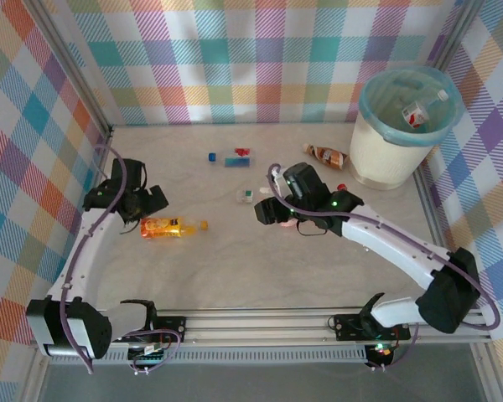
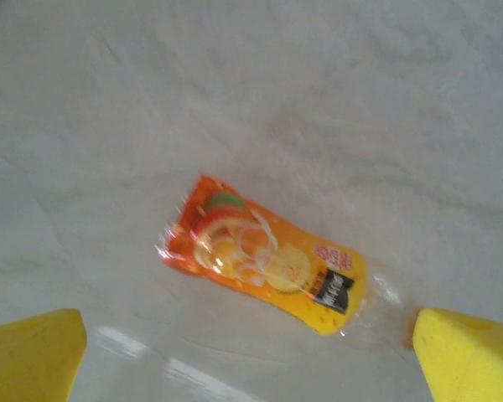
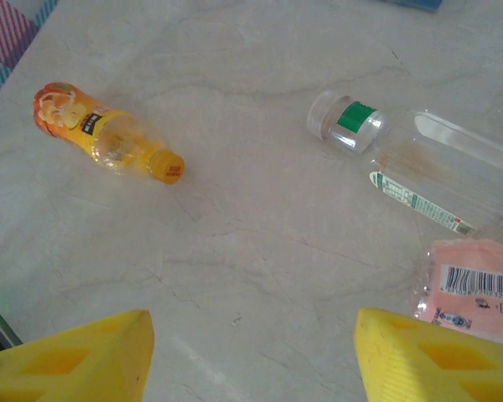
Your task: Put the plastic bottles in the bin
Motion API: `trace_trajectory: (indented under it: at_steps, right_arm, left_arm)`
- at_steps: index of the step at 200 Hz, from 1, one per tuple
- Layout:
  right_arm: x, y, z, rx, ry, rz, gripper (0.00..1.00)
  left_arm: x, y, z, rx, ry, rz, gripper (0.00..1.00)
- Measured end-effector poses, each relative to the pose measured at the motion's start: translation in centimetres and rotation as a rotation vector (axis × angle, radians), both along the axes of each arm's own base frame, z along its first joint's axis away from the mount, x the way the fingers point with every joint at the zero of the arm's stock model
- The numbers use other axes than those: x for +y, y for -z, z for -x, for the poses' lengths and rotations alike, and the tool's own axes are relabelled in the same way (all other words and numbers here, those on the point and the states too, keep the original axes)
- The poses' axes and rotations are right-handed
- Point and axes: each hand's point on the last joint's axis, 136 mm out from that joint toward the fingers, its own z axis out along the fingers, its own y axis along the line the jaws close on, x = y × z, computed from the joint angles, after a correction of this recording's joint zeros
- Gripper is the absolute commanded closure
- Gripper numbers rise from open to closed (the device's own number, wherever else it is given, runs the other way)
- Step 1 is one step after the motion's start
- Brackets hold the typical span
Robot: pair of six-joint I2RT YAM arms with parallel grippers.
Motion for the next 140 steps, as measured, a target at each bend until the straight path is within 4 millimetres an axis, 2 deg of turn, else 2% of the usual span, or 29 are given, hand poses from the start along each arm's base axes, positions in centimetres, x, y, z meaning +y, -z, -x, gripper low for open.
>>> trace_trajectory:
  at_steps: [18, 38, 67, 89, 140]
  right_arm:
    - [-0.5, -0.6, 0.9, -0.018, 0.000, -0.023, 0.34]
    - [-1.3, -0.6, 1.6, -0.028, 0.006, -0.034, 0.34]
    - [-2.0, 0.1, 2.1, -0.020, 0.018, -0.030, 0.34]
    - [-2.2, 0.7, 2.2, -0.008, 0.025, -0.021, 0.34]
    - [-2.3, -0.2, 2.2, -0.031, 0.030, -0.044, 0.34]
  left_arm:
    - [-1.2, 2.2, 1.0, -0.006, -0.074, 0.121, 0.00]
    - [-1.6, 2.9, 1.6, -0.033, -0.155, 0.201, 0.00]
    - [-2.0, 3.5, 1.3, -0.048, -0.276, 0.296, 0.00]
    - [-2.4, 4.8, 1.0, -0.017, -0.356, 0.354, 0.00]
    - [-2.5, 8.2, 0.8, 0.040, -0.519, 0.441, 0.00]
